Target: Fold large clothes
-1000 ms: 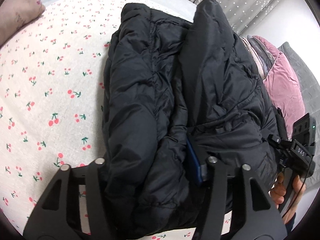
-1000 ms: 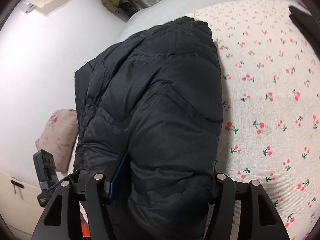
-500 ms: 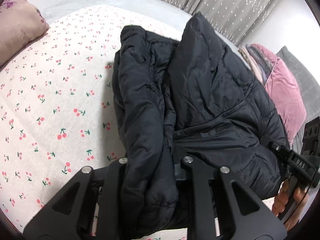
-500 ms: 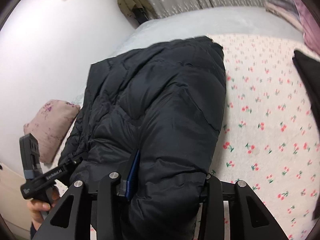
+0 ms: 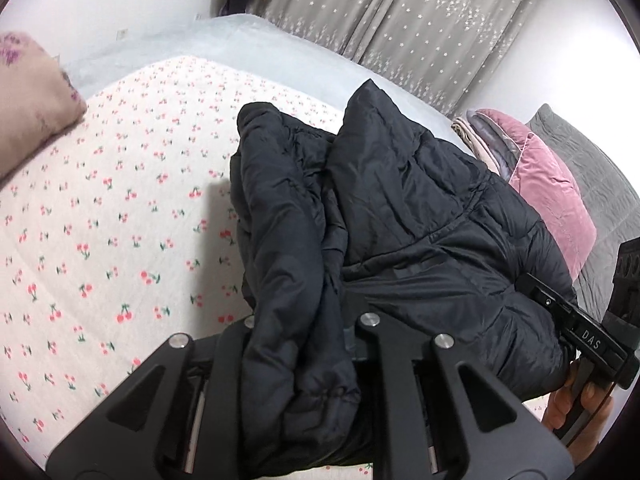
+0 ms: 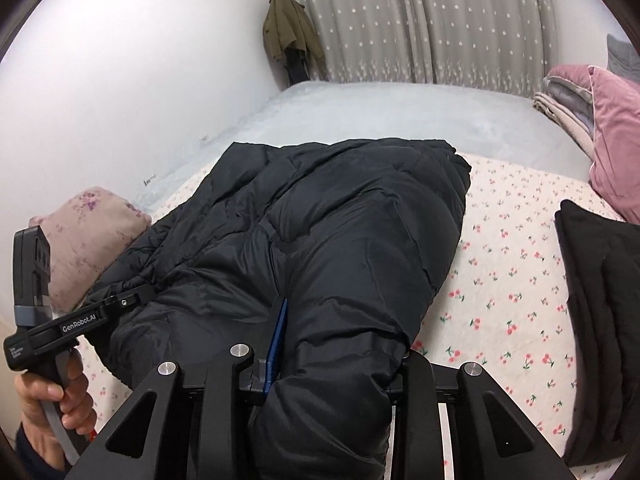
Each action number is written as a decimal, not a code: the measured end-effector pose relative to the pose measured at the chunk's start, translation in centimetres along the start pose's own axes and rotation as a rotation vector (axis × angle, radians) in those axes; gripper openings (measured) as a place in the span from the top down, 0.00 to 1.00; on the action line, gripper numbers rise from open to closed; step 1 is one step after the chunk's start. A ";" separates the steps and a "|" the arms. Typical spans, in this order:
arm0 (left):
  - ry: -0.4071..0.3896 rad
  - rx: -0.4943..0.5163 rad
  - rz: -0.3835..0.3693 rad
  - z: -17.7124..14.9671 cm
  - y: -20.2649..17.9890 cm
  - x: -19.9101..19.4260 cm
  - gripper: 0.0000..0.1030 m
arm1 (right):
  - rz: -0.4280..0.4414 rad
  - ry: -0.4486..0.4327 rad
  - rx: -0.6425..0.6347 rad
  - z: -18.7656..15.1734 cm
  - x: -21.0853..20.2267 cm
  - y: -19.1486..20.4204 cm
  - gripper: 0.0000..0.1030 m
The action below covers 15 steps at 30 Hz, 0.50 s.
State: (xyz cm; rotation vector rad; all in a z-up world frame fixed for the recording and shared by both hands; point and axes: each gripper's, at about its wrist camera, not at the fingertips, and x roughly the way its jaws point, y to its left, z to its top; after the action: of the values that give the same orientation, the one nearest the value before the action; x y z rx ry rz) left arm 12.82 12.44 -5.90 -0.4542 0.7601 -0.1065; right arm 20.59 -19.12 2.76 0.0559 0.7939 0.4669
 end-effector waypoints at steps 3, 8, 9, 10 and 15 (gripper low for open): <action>0.026 -0.027 -0.002 0.5 0.6 0.6 0.85 | -0.008 -0.004 -0.002 -0.2 -0.1 0.1 0.72; -0.048 -0.064 -0.032 4.3 3.5 -1.2 0.85 | -0.011 -0.060 -0.051 2.8 0.6 2.8 0.74; -0.088 -0.031 -0.010 5.7 4.0 -2.0 0.85 | -0.007 -0.081 -0.072 3.7 0.8 3.9 0.74; -0.109 -0.010 0.006 6.6 4.4 -2.4 0.85 | -0.003 -0.095 -0.086 4.7 1.1 4.6 0.74; -0.191 0.019 0.064 14.5 9.8 -4.0 0.85 | 0.070 -0.231 -0.151 9.4 3.3 11.0 0.74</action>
State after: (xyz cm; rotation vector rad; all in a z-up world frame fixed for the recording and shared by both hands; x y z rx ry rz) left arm 19.20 27.46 1.64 -0.4153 0.5851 -0.0099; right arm 24.95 -6.64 9.56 -0.0028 0.5298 0.5740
